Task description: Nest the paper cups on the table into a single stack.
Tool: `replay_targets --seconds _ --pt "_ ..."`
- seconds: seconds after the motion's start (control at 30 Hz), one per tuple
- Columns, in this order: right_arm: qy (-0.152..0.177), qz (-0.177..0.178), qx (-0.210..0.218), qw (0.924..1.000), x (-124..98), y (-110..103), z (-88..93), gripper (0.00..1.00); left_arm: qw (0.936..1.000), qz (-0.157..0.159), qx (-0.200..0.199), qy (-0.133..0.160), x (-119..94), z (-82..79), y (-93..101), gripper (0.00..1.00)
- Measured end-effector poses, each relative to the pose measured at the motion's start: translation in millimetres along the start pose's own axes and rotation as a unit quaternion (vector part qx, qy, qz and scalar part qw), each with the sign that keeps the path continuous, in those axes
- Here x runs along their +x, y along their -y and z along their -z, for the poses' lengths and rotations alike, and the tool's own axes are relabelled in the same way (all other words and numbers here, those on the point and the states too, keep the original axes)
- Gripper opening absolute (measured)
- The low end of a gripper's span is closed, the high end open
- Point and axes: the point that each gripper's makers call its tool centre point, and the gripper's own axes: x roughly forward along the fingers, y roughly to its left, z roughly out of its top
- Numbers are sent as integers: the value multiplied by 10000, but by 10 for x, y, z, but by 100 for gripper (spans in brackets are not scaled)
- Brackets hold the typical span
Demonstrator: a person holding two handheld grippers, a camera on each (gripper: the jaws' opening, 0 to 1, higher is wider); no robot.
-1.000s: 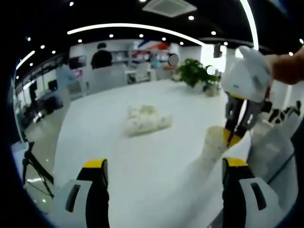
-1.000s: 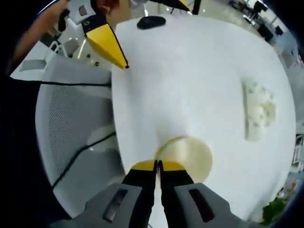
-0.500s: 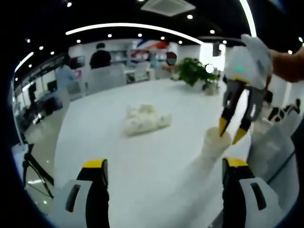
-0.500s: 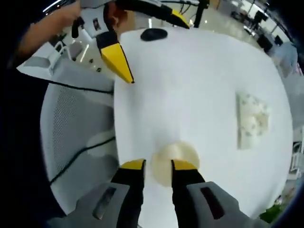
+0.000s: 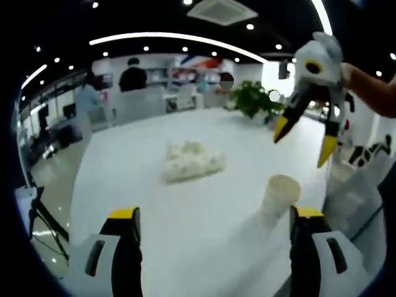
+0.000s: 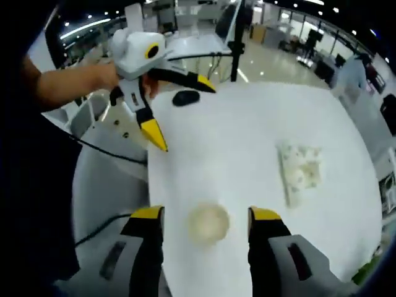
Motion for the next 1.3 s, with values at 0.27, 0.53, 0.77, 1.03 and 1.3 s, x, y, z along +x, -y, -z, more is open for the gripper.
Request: replay_targets --seconds 0.27,0.53,0.77,1.03,1.3 --pt "912 631 167 9937 -195 312 145 52 9999 52 6 156 2 -83 30 98" --pt "2071 892 758 9713 -361 421 291 62 9990 67 70 425 -1 -191 79 98" --pt "2666 1258 1366 9457 -460 562 575 69 9991 -10 21 428 -27 -157 -1 98" --pt "2962 1836 1735 9211 -543 766 980 82 9991 -163 -2 402 -43 -39 -75 98" --pt "3188 2357 1779 9006 -634 894 1278 96 9987 -187 77 467 -48 46 -20 98"
